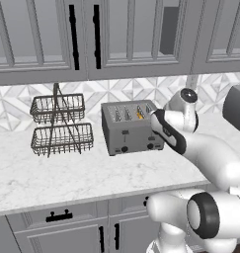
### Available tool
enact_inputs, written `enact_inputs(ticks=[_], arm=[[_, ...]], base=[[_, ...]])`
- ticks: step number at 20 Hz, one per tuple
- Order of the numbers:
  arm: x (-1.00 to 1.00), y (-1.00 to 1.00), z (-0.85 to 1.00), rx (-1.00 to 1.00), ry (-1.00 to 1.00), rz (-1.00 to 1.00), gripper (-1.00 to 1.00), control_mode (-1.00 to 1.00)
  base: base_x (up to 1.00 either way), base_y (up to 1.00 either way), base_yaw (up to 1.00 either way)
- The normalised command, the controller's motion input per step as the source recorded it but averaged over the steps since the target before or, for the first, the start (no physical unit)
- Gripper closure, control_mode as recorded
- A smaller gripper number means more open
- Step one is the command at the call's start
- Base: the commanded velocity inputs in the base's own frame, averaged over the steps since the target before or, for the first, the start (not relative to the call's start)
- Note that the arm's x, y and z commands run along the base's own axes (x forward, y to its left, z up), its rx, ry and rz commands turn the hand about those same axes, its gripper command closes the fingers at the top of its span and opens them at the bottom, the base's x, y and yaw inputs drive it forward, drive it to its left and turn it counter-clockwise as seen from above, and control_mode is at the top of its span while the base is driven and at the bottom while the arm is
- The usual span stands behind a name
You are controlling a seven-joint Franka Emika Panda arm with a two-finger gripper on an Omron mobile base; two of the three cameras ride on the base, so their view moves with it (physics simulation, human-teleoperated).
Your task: Start the toaster. Once the lever pops up, take the bread to the plate on the dining counter.
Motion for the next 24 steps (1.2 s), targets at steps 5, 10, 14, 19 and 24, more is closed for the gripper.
enact_inputs(ticks=[5,10,14,19,24], arm=[[0.0,0.0,0.75,0.0,0.0,0.0,1.0,-1.0],[0.0,0.09,0.28,-0.04,0.0,0.0,1.0,-1.0],[0.0,0.33,0.0,-0.08,0.0,0.0,-1.0,-1.0],[0.0,0.29,0.0,-0.05,0.0,0.0,-1.0,-1.0],[0.0,0.16,-0.04,-0.02,0.0,0.0,-1.0,-1.0]], base=[[0.0,0.0,0.0],[0.0,0.0,0.0],[0.0,0.0,0.0],[0.0,0.0,0.0],[0.0,0.0,0.0]])
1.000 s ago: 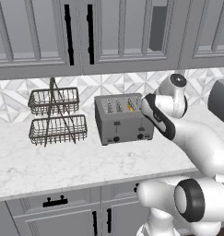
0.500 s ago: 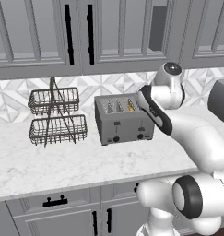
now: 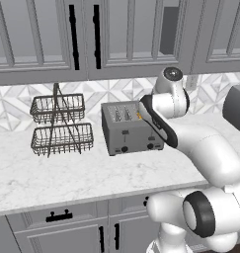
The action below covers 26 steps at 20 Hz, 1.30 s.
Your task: Start the toaster. Once the lever pops up, take the bread to the plate on the dining counter.
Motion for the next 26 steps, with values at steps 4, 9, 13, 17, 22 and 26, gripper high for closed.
enact_inputs(ticks=[4,9,13,17,22,26], arm=[[0.0,0.01,-0.05,0.0,0.01,0.0,-1.0,-1.0],[0.0,0.0,0.0,0.0,0.0,0.0,-1.0,-1.0],[0.0,0.0,0.0,0.0,0.0,0.0,-1.0,-1.0],[0.0,0.0,0.0,0.0,0.0,0.0,-1.0,-1.0],[0.0,0.0,0.0,0.0,0.0,0.0,-1.0,-1.0],[0.0,0.0,0.0,0.0,0.0,0.0,-1.0,-1.0]], base=[[0.0,0.0,0.0],[0.0,0.0,0.0],[0.0,0.0,0.0],[0.0,0.0,0.0],[0.0,0.0,0.0],[0.0,0.0,0.0]])
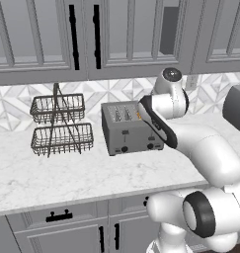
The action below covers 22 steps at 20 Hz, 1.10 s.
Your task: Start the toaster. Once the lever pops up, take the bread to the plate on the dining counter.
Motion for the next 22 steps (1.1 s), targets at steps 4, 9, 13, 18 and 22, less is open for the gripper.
enact_inputs(ticks=[4,9,13,18,22], arm=[[0.0,0.0,0.0,0.0,0.0,0.0,-1.0,-1.0],[0.0,0.0,0.0,0.0,0.0,0.0,-1.0,-1.0],[0.0,0.0,0.0,0.0,0.0,0.0,-1.0,-1.0],[0.0,0.0,0.0,0.0,0.0,0.0,-1.0,-1.0],[0.0,0.0,0.0,0.0,0.0,0.0,-1.0,-1.0]], base=[[0.0,0.0,0.0],[0.0,0.0,0.0],[0.0,0.0,0.0],[0.0,0.0,0.0],[0.0,0.0,0.0]])
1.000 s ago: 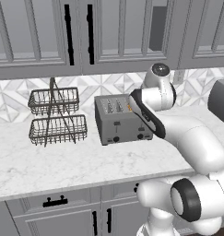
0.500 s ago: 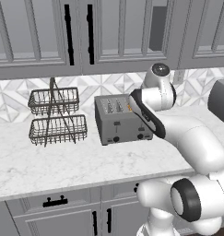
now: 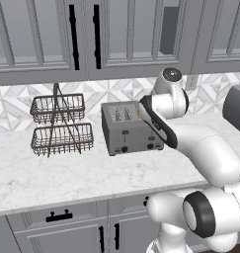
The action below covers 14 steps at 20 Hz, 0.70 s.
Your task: Start the toaster. Once the lever pops up, take the bread to the plate on the dining counter.
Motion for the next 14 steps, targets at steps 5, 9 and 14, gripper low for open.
enact_inputs(ticks=[5,9,14], arm=[[0.0,0.0,0.0,0.0,0.0,0.0,-1.0,-1.0],[0.0,0.0,0.0,0.0,0.0,0.0,-1.0,-1.0],[0.0,0.0,0.0,0.0,0.0,0.0,-1.0,-1.0]], base=[[0.0,0.0,0.0],[0.0,0.0,0.0],[0.0,0.0,0.0]])
